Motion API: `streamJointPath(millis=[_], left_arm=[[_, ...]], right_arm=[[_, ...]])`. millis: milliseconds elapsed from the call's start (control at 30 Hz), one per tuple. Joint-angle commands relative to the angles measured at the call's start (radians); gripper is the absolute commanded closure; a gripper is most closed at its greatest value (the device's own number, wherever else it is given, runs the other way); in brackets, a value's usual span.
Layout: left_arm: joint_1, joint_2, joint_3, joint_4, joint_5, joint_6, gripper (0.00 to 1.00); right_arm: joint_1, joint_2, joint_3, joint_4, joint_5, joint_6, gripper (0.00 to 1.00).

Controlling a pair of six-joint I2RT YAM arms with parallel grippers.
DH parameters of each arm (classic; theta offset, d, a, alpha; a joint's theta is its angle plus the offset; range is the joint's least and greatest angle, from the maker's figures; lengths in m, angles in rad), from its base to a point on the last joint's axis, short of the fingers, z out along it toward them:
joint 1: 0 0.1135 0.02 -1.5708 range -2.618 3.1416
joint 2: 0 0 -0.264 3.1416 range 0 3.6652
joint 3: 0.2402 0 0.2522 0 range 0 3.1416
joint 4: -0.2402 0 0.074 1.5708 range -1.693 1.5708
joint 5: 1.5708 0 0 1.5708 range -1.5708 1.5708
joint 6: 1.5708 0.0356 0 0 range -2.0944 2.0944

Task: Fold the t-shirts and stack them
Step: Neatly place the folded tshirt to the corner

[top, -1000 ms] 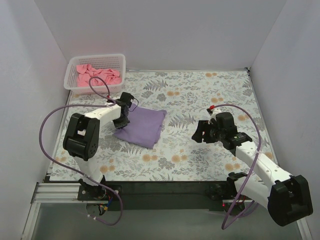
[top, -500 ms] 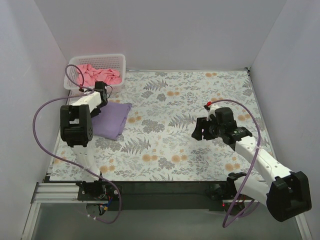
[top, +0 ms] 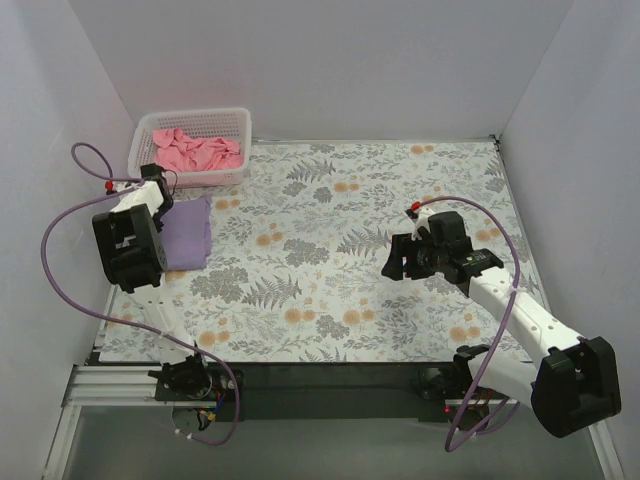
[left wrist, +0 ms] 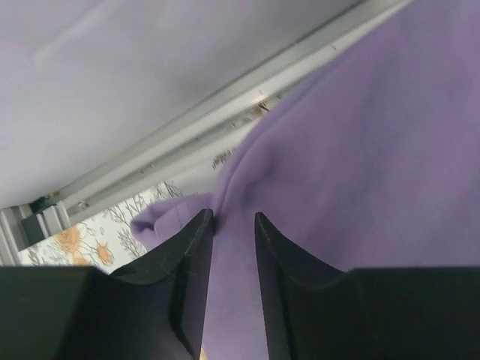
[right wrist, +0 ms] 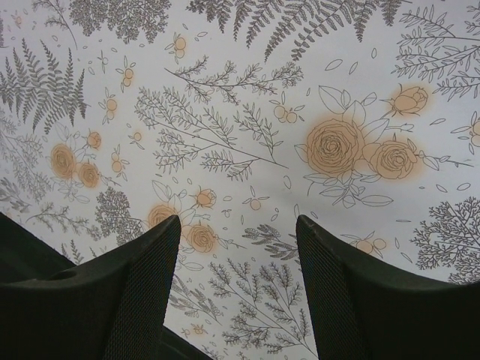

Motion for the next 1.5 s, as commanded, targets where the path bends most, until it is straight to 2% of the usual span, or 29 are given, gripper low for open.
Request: streamJointPath(millis=[0,33,133,300,367,433,533,633,767,867,967,1000,1100,1133,1333,1467], left_arm=[[-0.031,-0.145,-0.034,0.053,0.091,0.016,0.71],[-0.034,-0.165,-0.043,0.07,0.111,0.024,0.64],[-0.055,-0.244,-0.08,0.076,0.158,0.03,0.55],[-0.184,-0.398,-0.146,0.108,0.258,0.088,0.53],[-0.248,-0.447,-0.184,0.124,0.343,0.101,0.52],[-0.296,-0.462,-0.218,0.142,0.411,0.122,0.33],[-0.36,-0.449,-0.242,0.171,0.463,0.153,0.32],[-0.397,-0.386,-0.243,0.168,0.442,0.167,0.32],[-0.411,-0.312,-0.25,0.173,0.379,0.177,0.44],[-0.413,-0.257,-0.258,0.177,0.295,0.183,0.48],[-0.413,-0.205,-0.266,0.182,0.206,0.187,0.59],[-0.413,-0.195,-0.267,0.174,0.192,0.182,0.63],[-0.413,-0.18,-0.281,0.16,0.138,0.182,0.88],[-0.413,-0.18,-0.292,0.157,0.126,0.177,0.92],[-0.411,-0.177,-0.328,0.157,0.0,0.176,0.93],[-0.41,-0.163,-0.335,0.124,-0.004,0.154,0.92]], right_arm=[[0.003,-0.03,0.042,-0.008,-0.026,0.015,0.31],[0.003,-0.04,0.041,-0.008,-0.025,0.018,0.31],[0.002,-0.073,0.028,-0.016,-0.015,0.021,0.31],[0.003,-0.124,0.005,-0.033,-0.005,0.018,0.31],[0.0,-0.135,-0.004,-0.034,-0.003,0.018,0.31],[0.002,-0.142,-0.01,-0.036,-0.008,0.018,0.31],[0.002,-0.155,-0.018,-0.034,-0.014,0.018,0.31],[0.0,-0.167,-0.025,-0.036,-0.02,0.013,0.31],[0.002,-0.181,-0.037,-0.036,-0.015,0.01,0.31],[0.002,-0.182,-0.048,-0.036,-0.023,0.01,0.31],[0.002,-0.184,-0.057,-0.037,-0.034,0.012,0.31],[0.002,-0.184,-0.06,-0.036,-0.034,0.013,0.31],[0.0,-0.185,-0.065,-0.036,-0.037,0.015,0.31],[0.002,-0.185,-0.067,-0.036,-0.037,0.015,0.31],[0.002,-0.19,-0.067,-0.034,-0.049,0.027,0.31],[0.0,-0.207,-0.07,-0.036,-0.054,0.035,0.31]])
